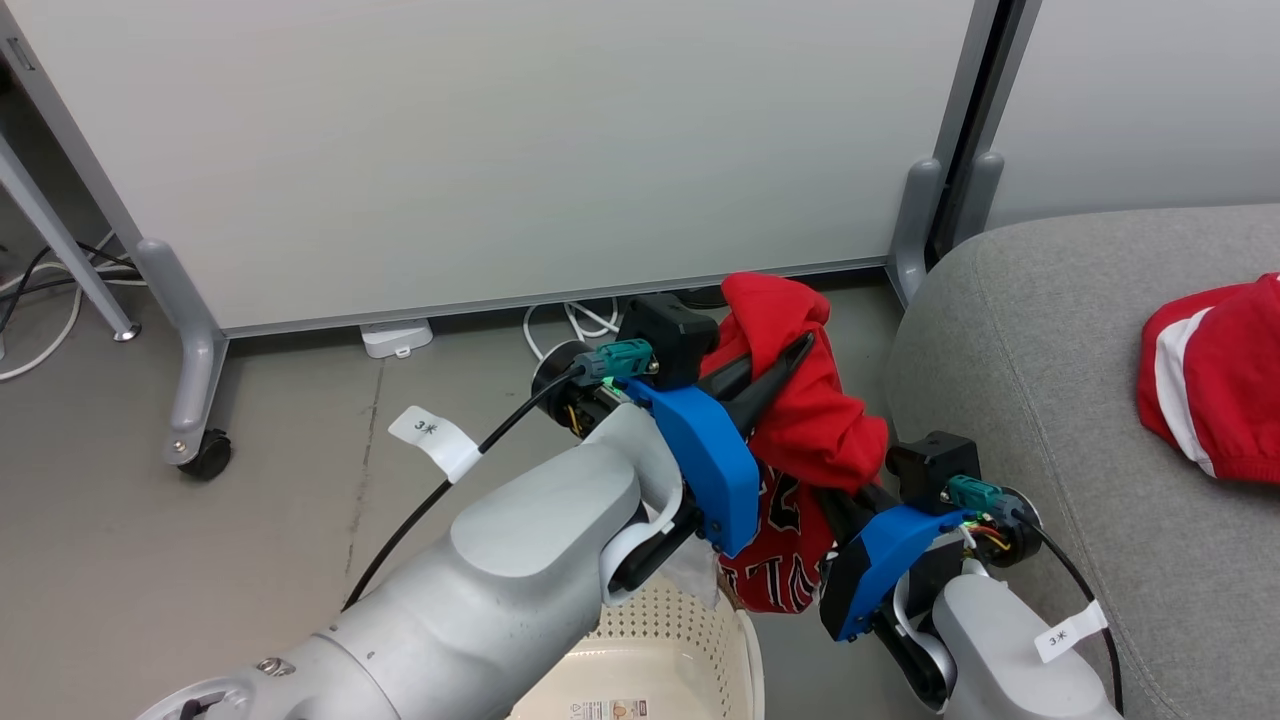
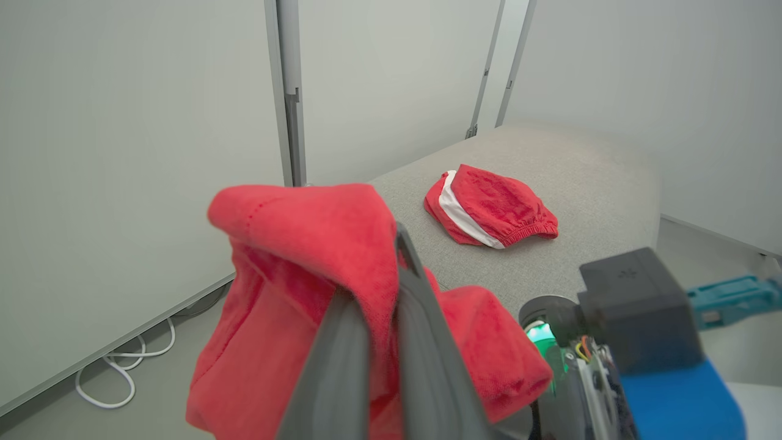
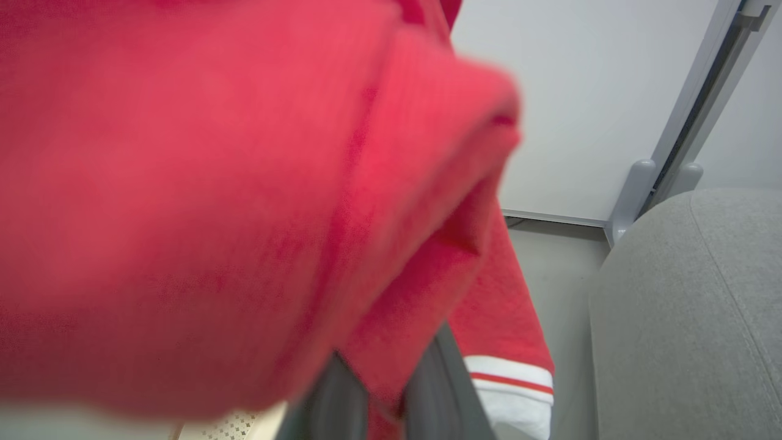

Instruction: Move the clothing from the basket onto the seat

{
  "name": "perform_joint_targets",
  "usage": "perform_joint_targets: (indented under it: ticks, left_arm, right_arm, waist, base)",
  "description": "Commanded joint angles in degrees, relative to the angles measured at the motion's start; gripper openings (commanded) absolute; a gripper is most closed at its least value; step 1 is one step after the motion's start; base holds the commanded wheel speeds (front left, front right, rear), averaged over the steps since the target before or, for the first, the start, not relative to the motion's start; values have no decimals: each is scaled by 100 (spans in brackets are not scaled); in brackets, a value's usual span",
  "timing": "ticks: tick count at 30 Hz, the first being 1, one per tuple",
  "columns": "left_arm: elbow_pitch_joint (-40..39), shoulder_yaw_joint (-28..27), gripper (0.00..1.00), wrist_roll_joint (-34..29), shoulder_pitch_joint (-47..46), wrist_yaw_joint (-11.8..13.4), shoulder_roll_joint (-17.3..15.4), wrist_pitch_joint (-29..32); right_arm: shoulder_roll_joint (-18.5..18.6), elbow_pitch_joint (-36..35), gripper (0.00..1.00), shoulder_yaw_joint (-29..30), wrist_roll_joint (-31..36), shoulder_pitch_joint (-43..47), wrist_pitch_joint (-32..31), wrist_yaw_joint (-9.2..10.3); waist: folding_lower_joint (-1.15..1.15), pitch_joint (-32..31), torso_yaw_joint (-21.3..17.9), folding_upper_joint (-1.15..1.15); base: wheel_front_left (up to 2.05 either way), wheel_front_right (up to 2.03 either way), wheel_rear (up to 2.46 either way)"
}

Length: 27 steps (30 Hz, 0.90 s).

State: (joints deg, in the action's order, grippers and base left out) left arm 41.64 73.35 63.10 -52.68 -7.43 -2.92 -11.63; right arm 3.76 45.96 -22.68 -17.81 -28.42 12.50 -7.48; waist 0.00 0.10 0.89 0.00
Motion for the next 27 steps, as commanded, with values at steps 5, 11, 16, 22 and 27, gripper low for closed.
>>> perform_joint_targets:
  ticks: [5, 11, 16, 22, 27]
  left_arm:
    - [51, 19, 100, -16, 65, -5, 3, -52]
    - [72, 20, 100, 6, 65, 24, 3, -86]
    - [95, 20, 100, -15, 86, 40, 3, -142]
    - [158, -102, 100, -187, 271, 112, -3, -324]
    - [-195, -723, 100, -643, 721, 207, -218, -359]
  right_arm:
    - [25, 63, 0, -57, -70, -115, 68, -3]
    - [40, 108, 0, -115, -112, -144, 93, -3]
    - [56, 141, 0, -140, -142, -184, 134, -3]
    - [81, 115, 0, -107, -173, -191, 161, -3]
    - [101, 36, 0, -63, -168, -139, 200, -3]
  waist:
    - [0, -12, 0, 0]
    - [0, -15, -10, 0]
    - [0, -16, -12, 0]
    - [0, -21, 1, 0]
    - [0, -13, 17, 0]
  base:
    - [0, 0, 0]
    - [0, 0, 0]
    - [0, 0, 0]
    - [0, 0, 0]
    - [0, 0, 0]
